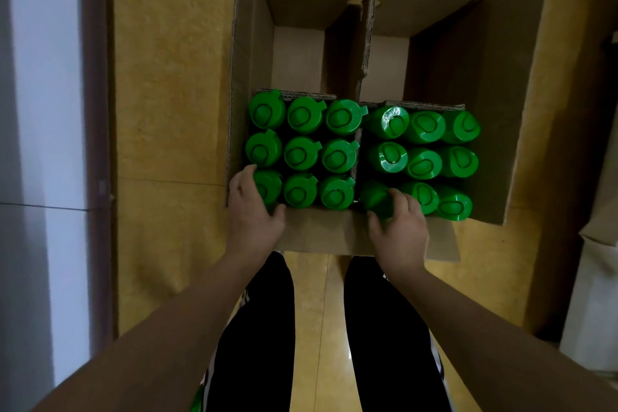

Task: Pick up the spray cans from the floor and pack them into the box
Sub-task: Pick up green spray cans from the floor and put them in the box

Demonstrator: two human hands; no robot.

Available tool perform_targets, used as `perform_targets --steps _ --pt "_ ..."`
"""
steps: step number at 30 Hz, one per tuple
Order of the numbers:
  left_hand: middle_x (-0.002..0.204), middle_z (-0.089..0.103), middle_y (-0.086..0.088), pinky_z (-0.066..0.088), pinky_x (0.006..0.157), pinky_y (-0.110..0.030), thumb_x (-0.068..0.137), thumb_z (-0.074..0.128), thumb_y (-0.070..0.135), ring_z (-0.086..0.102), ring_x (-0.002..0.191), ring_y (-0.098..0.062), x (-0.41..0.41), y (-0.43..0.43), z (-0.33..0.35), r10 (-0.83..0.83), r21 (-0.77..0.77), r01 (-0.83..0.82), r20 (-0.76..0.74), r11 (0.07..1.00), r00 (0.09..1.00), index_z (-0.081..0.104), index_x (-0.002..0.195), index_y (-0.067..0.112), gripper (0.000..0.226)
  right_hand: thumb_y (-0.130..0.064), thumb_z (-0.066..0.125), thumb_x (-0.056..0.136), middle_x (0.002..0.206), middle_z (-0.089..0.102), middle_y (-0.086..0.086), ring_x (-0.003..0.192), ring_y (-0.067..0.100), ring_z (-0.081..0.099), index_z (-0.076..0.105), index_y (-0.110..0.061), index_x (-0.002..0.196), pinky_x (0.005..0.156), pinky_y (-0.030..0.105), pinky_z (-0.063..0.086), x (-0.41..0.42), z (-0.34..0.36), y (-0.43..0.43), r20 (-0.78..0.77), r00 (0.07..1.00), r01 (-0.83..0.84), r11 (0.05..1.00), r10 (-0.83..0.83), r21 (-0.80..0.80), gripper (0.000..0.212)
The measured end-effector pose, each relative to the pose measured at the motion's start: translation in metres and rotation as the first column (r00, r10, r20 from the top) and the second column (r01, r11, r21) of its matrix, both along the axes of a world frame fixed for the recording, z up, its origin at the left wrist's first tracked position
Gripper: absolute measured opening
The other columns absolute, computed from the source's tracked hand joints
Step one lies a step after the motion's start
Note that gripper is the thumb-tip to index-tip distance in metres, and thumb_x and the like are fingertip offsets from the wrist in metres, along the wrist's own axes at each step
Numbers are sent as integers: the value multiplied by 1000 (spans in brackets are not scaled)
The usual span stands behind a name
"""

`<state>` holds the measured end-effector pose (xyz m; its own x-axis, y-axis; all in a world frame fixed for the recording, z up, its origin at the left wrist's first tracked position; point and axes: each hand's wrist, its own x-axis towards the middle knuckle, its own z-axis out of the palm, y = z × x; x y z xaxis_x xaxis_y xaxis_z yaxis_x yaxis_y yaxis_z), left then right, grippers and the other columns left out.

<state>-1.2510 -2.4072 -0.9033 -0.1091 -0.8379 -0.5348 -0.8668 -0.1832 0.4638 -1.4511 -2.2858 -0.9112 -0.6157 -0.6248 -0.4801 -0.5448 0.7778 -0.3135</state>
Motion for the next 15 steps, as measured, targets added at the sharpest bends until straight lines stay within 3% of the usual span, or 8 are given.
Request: perform_targets --steps 3,6,10,15 --pt "136 46 -16 40 103 -32 86 76 12 46 125 -30 3 -1 4 28 -123 -30 -22 992 999 55 131 1 51 -23 70 90 131 60 14 120 33 56 54 -6 139 99 41 47 0 3 -6 18 999 40 999 -40 -14 55" --pt "127 54 -20 49 95 -39 87 75 6 54 117 -32 5 -3 3 -26 -144 22 -21 989 999 65 121 -5 38 -19 68 92 136 59 18 124 35 56 52 -2 143 104 42 44 -1 6 -12 12 999 34 999 -34 -12 56" --pt "118 56 -19 39 85 -24 85 75 1 58 106 -31 1 -4 4 -17 -114 19 17 993 1000 64 119 -5 36 -19 64 95 143 55 19 128 35 53 44 -1 149 106 39 42 -3 7 -20 6 1000 18 999 -19 42 60" --pt "118 50 -13 36 76 -30 87 75 12 53 98 -28 -6 -12 11 -44 -45 48 88 998 995 58 113 4 32 -21 63 94 149 49 16 131 33 49 36 -5 154 105 37 40 -3 13 -26 52 997 47 994 -52 96 68"
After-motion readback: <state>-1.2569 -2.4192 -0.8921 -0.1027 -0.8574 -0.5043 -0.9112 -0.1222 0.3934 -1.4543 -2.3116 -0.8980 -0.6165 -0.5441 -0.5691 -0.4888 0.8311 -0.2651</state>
